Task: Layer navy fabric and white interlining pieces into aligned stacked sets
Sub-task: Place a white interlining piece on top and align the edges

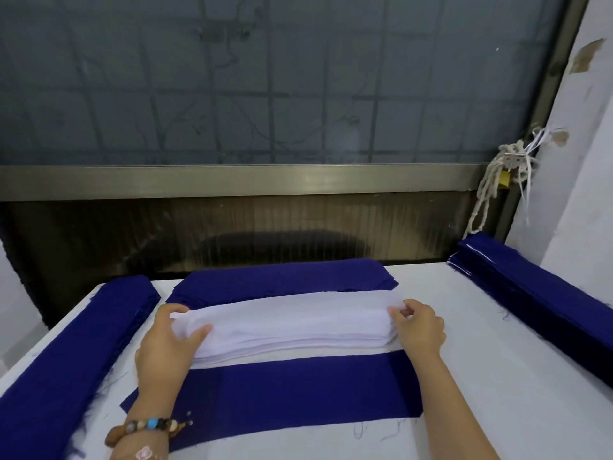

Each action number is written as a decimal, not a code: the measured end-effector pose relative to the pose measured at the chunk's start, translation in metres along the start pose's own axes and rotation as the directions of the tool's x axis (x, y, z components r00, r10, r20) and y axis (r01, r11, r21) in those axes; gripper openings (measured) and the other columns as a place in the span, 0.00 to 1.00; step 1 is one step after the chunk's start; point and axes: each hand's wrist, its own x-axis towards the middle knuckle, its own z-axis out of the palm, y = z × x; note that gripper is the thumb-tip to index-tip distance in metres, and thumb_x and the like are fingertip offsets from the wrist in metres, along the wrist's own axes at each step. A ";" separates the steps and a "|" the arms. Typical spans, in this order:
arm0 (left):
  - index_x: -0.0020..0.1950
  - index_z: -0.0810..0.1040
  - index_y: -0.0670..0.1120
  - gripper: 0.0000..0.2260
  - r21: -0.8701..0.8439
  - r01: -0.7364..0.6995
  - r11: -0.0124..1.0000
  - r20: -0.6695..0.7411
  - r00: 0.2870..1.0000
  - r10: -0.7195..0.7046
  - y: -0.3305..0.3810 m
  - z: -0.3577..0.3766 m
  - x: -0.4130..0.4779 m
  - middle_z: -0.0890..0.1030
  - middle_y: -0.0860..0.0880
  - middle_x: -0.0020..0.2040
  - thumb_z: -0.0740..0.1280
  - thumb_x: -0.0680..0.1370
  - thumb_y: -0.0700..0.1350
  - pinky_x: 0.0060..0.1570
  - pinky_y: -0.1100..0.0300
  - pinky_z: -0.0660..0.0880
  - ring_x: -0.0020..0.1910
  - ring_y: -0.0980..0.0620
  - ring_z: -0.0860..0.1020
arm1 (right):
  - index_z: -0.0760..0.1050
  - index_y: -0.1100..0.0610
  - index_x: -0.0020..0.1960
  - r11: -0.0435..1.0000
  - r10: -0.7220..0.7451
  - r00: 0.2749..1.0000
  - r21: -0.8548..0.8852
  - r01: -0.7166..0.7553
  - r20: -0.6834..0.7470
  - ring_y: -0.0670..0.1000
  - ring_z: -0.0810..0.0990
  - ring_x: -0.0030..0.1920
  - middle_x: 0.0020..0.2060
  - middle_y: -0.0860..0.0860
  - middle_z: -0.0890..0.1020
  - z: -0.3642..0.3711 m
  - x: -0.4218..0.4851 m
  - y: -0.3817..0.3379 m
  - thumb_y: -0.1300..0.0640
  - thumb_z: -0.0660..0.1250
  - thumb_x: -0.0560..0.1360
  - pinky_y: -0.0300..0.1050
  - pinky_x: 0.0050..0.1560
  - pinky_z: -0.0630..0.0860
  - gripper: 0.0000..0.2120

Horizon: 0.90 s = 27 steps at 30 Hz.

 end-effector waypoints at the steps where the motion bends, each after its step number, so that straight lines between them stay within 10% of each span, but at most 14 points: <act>1: 0.57 0.72 0.50 0.19 -0.043 0.026 0.999 -0.002 1.000 -0.026 0.000 -0.001 0.000 0.77 0.48 0.48 0.76 0.71 0.48 0.43 0.52 0.70 0.46 0.47 0.74 | 0.79 0.56 0.55 1.000 -0.004 1.000 -0.006 0.004 -0.011 0.57 0.73 0.54 0.51 0.52 0.80 0.000 0.000 0.000 0.49 0.66 0.77 0.49 0.51 0.71 0.13; 19: 0.60 0.78 0.35 0.15 -0.106 0.136 0.985 -0.183 0.971 -0.153 0.001 -0.012 0.005 0.81 0.38 0.50 0.67 0.79 0.43 0.51 0.49 0.71 0.49 0.42 0.76 | 0.71 0.56 0.43 0.937 -0.121 0.990 0.320 0.139 -0.077 0.46 0.73 0.35 0.34 0.44 0.73 0.012 0.004 -0.004 0.53 0.64 0.79 0.37 0.36 0.66 0.08; 27: 0.42 0.76 0.50 0.06 -0.341 0.176 0.924 -0.094 0.971 -0.219 0.012 -0.035 0.000 0.79 0.47 0.38 0.68 0.78 0.44 0.40 0.56 0.74 0.40 0.49 0.77 | 0.73 0.58 0.47 0.889 -0.045 0.997 0.452 0.070 -0.065 0.49 0.74 0.41 0.39 0.50 0.76 -0.005 -0.009 -0.003 0.54 0.61 0.79 0.42 0.43 0.69 0.07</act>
